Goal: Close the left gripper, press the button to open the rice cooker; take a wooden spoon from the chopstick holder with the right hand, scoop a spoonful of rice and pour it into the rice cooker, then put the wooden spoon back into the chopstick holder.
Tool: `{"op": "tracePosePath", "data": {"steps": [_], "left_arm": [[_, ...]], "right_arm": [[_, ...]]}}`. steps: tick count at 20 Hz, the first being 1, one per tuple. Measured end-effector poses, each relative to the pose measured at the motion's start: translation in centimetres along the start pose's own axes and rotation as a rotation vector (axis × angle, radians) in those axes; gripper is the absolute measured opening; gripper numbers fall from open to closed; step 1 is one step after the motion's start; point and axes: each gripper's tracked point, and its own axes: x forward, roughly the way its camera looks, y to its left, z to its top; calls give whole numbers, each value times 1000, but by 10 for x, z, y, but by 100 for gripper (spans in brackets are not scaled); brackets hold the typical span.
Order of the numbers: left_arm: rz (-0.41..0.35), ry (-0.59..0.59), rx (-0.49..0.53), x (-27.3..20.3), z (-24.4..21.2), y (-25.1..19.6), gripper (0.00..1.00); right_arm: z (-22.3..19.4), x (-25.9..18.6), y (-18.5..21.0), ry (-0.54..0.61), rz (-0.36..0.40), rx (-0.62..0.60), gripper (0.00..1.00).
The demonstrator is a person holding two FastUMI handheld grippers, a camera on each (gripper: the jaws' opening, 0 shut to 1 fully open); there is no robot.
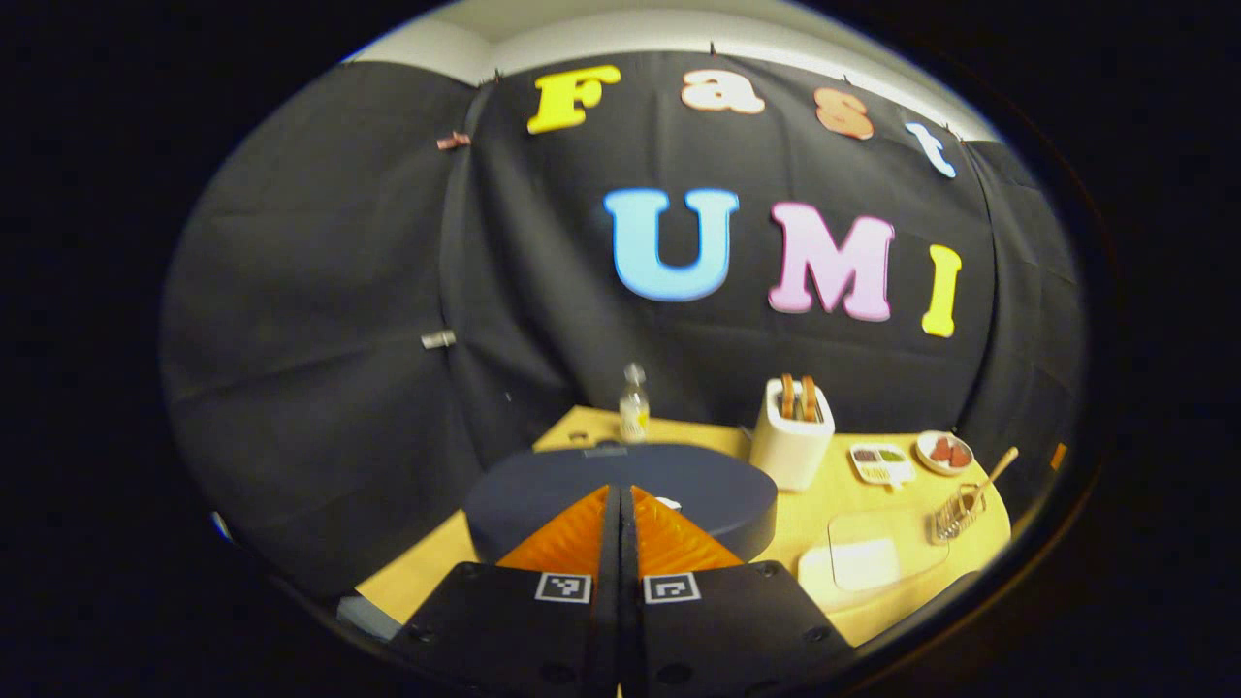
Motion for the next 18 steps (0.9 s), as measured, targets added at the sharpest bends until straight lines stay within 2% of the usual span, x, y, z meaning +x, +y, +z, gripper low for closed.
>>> {"op": "tracePosePath", "data": {"steps": [4,6,9,10,11,13,14,18], "left_arm": [[23,-127,-10,-32,52,-12,6],[22,-153,11,-44,56,-22,7],[-17,-137,-56,-62,44,-50,8],[-25,-116,-71,-65,36,-57,12],[-18,-95,-76,-68,25,-62,20],[-13,-59,-77,-72,10,-74,26],[-14,-46,-76,-76,4,-79,33],[20,-1,-50,-89,-11,-92,98]], "right_arm": [[4,22,-11,-6,2,38,98],[5,33,-18,-3,0,57,98],[-1,51,-31,21,-8,83,98],[-4,58,-35,30,-12,92,98],[-8,65,-40,41,-19,103,98],[-18,77,-49,76,-29,127,98],[-24,84,-54,95,-30,141,98],[-50,112,-74,166,-47,193,99]]}}
